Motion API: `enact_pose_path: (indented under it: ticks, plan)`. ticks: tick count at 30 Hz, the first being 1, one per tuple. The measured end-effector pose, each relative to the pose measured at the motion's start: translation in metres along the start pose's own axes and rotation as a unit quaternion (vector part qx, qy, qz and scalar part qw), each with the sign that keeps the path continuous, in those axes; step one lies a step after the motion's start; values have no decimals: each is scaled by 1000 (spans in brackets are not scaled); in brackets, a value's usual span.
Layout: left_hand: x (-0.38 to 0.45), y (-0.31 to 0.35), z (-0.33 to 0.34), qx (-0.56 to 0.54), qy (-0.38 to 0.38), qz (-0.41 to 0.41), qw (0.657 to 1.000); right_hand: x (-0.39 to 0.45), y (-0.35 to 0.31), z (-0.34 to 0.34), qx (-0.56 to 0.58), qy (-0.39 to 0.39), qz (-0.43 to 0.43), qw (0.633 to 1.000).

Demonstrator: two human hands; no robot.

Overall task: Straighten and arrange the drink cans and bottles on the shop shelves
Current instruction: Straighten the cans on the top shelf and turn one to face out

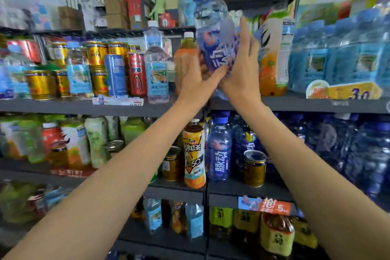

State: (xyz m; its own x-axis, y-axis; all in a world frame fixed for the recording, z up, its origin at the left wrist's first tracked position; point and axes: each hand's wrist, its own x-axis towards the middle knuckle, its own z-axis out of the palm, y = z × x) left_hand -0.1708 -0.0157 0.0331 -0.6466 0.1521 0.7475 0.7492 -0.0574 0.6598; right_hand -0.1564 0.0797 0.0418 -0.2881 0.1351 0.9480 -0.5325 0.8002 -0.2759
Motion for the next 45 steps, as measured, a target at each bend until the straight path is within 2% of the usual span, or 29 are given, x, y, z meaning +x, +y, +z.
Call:
enact_pose_path:
  ticks: [3, 5, 8, 10, 12, 14, 17, 19, 22, 26, 29, 32, 35, 40, 43, 45]
  plan:
    - [-22, 13, 3, -31, 6, 48, 998, -28, -15, -18, 13, 4, -45, 999]
    - [-42, 16, 0, -20, -17, 53, 998, -53, -17, -27, 32, 13, -50, 998]
    - [-84, 15, -4, 53, -77, -8, 996, -100, -11, -39, 66, 4, -32, 997]
    - [-110, 8, 1, 107, -86, -59, 989, -134, -2, -43, 84, -34, -3, 996]
    - [-128, -3, 11, 169, -78, -104, 977, -160, 10, -47, 92, -99, 45, 990]
    - [-141, -23, 27, 179, -66, -164, 968, -174, 28, -55, 69, -195, 74, 976]
    - [-154, -55, 44, 218, -35, -261, 940, -172, 66, -76, 26, -407, 70, 910]
    - [-158, -70, 48, 264, -37, -277, 923, -166, 97, -87, -24, -472, 75, 878]
    - [-154, -76, 57, 288, -49, -268, 918, -159, 129, -91, -98, -479, 107, 866]
    - [-137, -84, 78, 315, -65, -255, 912, -157, 141, -60, -220, -490, 135, 833]
    - [-127, -96, 88, 358, -75, -269, 891, -162, 146, -35, -258, -492, 175, 812]
    - [-126, -106, 93, 393, -81, -289, 869, -163, 150, -29, -306, -474, 158, 810]
    - [-126, -115, 98, 390, -77, -294, 870, -157, 151, -35, -316, -477, 159, 804]
    - [-122, -123, 112, 345, -70, -291, 890, -137, 153, -58, -337, -540, 150, 757]
    - [-115, -130, 114, 361, -91, -275, 886, -133, 154, -62, -318, -543, 147, 763]
    - [-107, -131, 111, 410, -150, -265, 860, -134, 158, -62, -299, -535, 153, 775]
